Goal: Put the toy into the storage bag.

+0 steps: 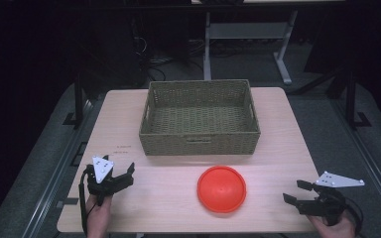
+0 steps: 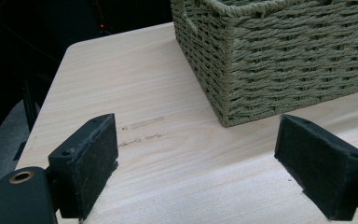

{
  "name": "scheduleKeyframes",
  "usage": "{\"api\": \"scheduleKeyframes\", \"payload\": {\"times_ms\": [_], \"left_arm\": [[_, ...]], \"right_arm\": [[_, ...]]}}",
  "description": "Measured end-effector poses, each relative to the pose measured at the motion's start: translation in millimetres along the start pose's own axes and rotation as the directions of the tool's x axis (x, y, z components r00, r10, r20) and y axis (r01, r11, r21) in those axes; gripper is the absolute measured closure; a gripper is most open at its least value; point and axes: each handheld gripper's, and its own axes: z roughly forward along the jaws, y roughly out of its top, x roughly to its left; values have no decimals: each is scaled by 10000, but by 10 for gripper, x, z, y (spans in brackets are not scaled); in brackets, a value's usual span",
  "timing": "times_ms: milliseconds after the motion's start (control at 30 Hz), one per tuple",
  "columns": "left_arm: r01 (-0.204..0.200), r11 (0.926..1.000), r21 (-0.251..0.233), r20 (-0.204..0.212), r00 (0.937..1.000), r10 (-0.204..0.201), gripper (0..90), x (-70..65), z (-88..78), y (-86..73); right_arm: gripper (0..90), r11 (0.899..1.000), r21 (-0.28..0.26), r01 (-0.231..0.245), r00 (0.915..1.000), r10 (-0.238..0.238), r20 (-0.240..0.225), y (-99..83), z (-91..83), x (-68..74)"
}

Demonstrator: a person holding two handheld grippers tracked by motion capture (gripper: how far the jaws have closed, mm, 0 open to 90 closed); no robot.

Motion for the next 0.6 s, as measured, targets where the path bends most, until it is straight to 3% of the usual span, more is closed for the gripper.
{"api": "scheduleKeyframes", "payload": {"times_ms": [167,300,600], "left_arm": [[-24,10000,70,-4,10000,24,128,2,-10,-8],[-85,10000,10,17,10000,85,127,0,-28,-9],[-150,9998,-89,-49,9999,149,127,0,-35,-12]], "right_arm": [[191,9994,234,269,9995,-272,128,53,25,21],[181,9996,218,205,9998,-203,-60,98,50,39],[169,9975,451,548,9973,-525,-511,293,160,157]]}}
